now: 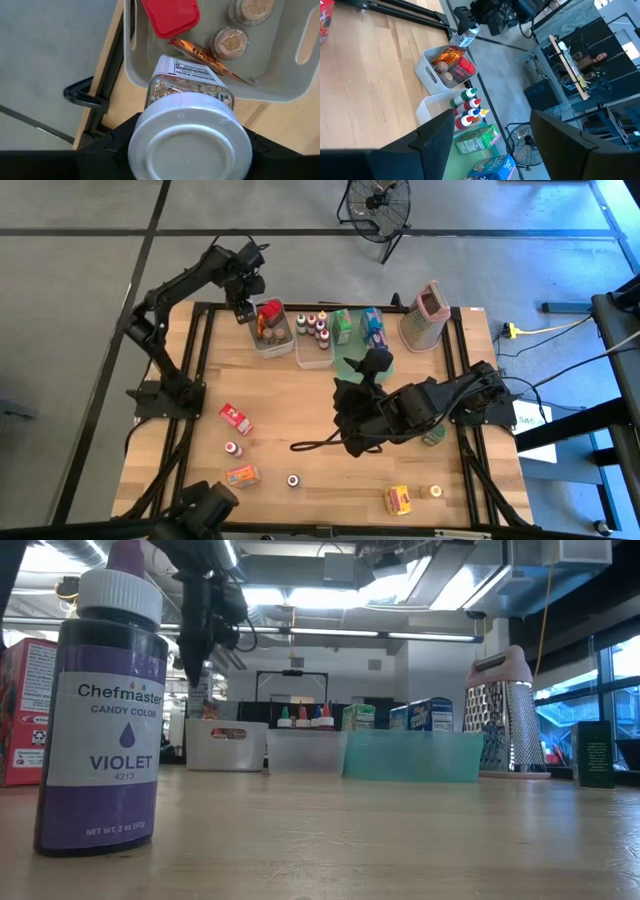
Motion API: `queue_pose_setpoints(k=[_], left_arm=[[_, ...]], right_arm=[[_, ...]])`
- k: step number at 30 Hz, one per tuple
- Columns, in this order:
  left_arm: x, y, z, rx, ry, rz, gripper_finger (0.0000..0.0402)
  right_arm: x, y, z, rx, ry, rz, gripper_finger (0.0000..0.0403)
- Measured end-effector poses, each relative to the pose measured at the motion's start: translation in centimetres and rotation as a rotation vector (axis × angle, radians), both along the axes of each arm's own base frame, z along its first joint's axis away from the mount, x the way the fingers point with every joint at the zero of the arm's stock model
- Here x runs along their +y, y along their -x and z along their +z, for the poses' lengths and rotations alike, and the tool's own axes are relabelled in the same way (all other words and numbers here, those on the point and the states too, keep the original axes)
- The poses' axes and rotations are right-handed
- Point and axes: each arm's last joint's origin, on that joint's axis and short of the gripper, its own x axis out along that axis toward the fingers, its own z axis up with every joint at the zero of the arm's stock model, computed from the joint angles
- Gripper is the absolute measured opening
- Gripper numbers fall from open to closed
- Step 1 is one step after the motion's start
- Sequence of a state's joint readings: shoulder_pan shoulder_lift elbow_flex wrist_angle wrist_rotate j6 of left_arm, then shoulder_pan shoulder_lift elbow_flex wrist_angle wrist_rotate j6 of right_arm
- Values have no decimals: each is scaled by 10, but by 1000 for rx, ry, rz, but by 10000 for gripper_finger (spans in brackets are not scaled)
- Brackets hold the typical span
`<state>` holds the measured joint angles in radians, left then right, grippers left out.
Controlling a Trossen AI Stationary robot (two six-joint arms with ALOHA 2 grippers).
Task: Pick & Place Kitchen Items
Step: Put the white seasoning bottle into the gray bin
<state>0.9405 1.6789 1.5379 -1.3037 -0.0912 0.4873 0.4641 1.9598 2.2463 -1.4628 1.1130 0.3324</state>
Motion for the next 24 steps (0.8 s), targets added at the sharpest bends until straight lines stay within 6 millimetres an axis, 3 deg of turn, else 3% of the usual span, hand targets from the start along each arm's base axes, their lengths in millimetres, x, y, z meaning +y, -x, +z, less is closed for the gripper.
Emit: queue_pose_setpoints(k=[24], left_arm=[[29,-9,-49,24,56,-14,202]], right_arm=[[1,0,-1,21,-34,19,262]])
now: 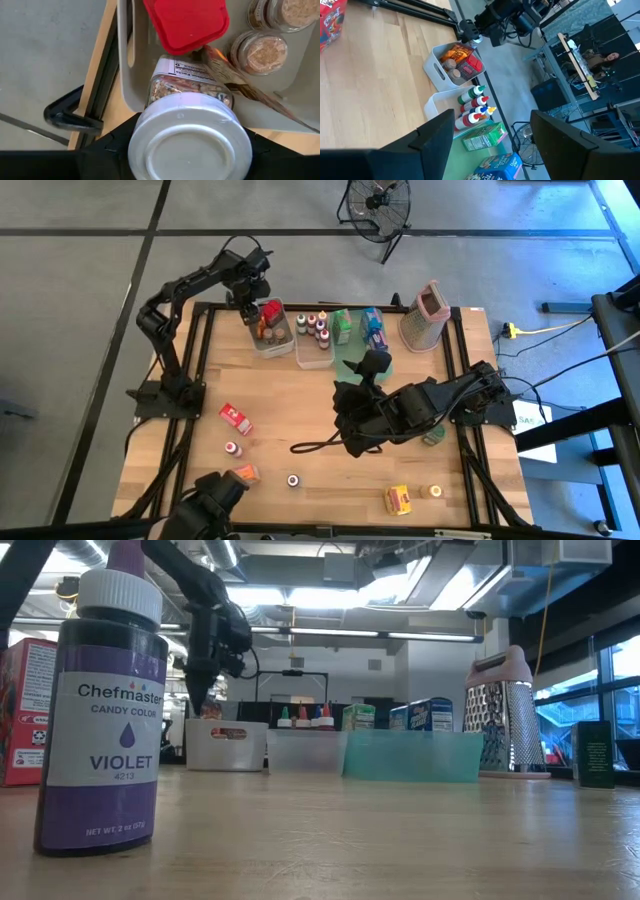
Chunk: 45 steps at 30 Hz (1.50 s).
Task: Pick & Place Kitchen Items
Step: Put the white seasoning bottle into the gray bin
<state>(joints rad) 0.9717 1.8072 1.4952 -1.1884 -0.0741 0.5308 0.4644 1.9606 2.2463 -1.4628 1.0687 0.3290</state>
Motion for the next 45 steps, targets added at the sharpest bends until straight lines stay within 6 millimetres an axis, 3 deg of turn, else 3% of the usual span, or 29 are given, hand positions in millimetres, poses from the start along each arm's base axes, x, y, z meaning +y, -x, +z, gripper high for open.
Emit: queue_pose_setpoints(k=[14,24,45], left_arm=[[14,-2,-26,9,55,44,204],[13,-3,-26,-22,76,50,224],[14,0,-22,57,32,47,223]], right_arm=[[0,0,0,4,-3,2,262],[0,0,-1,11,-5,3,262],[-4,-2,-2,26,-41,3,261]])
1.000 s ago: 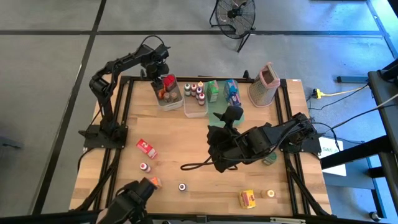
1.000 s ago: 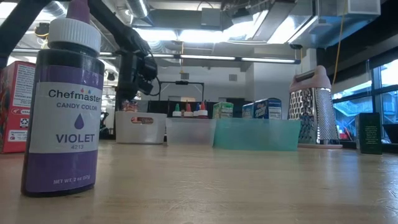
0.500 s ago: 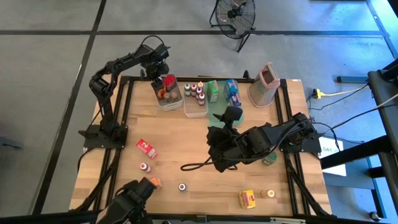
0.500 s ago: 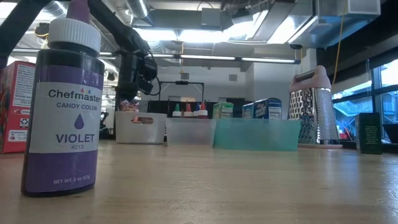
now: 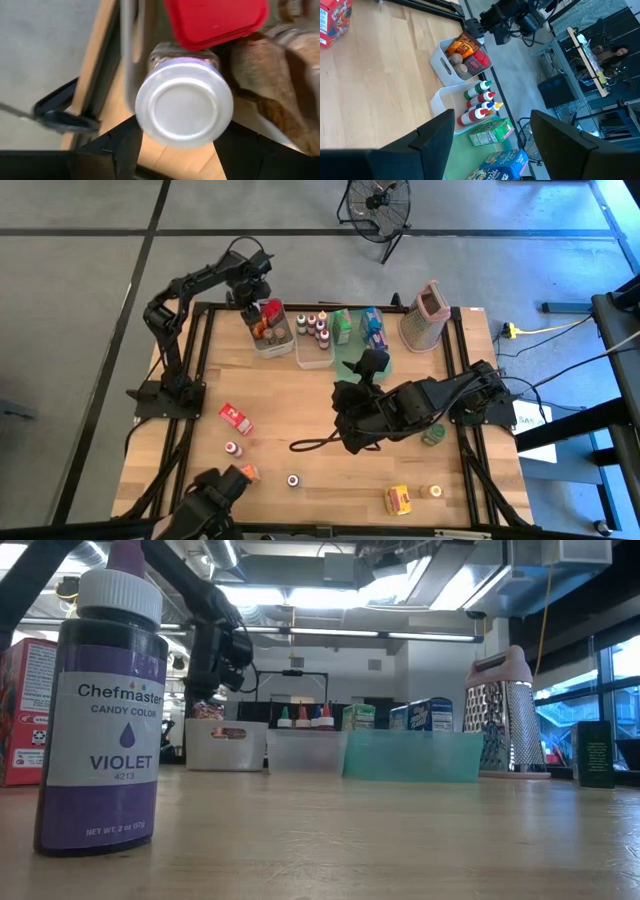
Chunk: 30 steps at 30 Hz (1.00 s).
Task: Pick & Place Kitchen Items
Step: Put the white seasoning bottle into the gray bin, then put the violet food coloring bottle into the transparent bin
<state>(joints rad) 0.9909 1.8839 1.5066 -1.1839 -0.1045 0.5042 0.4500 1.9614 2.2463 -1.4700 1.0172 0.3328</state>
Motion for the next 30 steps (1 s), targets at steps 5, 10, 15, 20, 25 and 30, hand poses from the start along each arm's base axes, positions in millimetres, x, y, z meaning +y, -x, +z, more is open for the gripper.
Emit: queue_pose_setpoints(k=[5,10,15,20,25,30], left_arm=[[1,0,14,34,-20,7,224],[-3,-3,34,43,-3,-3,224],[-7,-3,61,15,-41,49,224],[-30,-3,98,-56,-137,66,224],[-76,-3,141,-182,-237,45,224],[-136,1,183,-350,-328,-25,224]], right_arm=[[0,0,0,0,0,0,261],[0,0,0,4,2,0,261],[0,1,-1,15,0,-2,261],[-2,0,-4,64,-116,27,261],[-4,-2,-7,128,-227,75,261],[-3,-4,-9,155,-289,104,261]])
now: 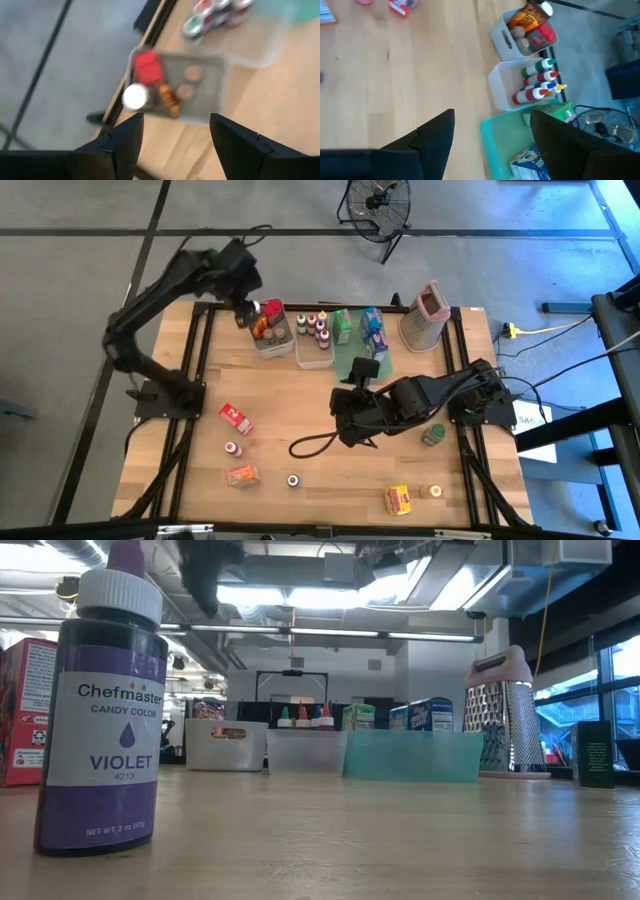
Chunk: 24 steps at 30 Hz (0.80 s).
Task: Pick & Place Kitchen Items
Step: Put the violet food coloring bottle into the transparent bin
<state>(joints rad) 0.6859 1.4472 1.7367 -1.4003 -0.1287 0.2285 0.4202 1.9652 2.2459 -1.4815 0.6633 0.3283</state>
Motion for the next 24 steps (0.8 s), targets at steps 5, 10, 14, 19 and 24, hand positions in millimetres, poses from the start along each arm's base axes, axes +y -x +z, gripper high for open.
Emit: queue_pose_setpoints(k=[5,10,14,19,24], left_arm=[[-54,8,23,-166,-74,-123,224],[-86,17,24,-285,-107,-217,224],[-98,23,13,-352,-125,-252,224],[-105,25,-9,-399,-140,-285,224],[-112,27,-23,-428,-146,-321,224]], right_arm=[[1,-2,-1,-1,-17,5,261],[6,-5,-2,2,-146,52,261],[12,-9,0,-4,-262,125,262],[17,-13,1,0,-343,223,262],[15,-20,-6,9,-322,220,262]])
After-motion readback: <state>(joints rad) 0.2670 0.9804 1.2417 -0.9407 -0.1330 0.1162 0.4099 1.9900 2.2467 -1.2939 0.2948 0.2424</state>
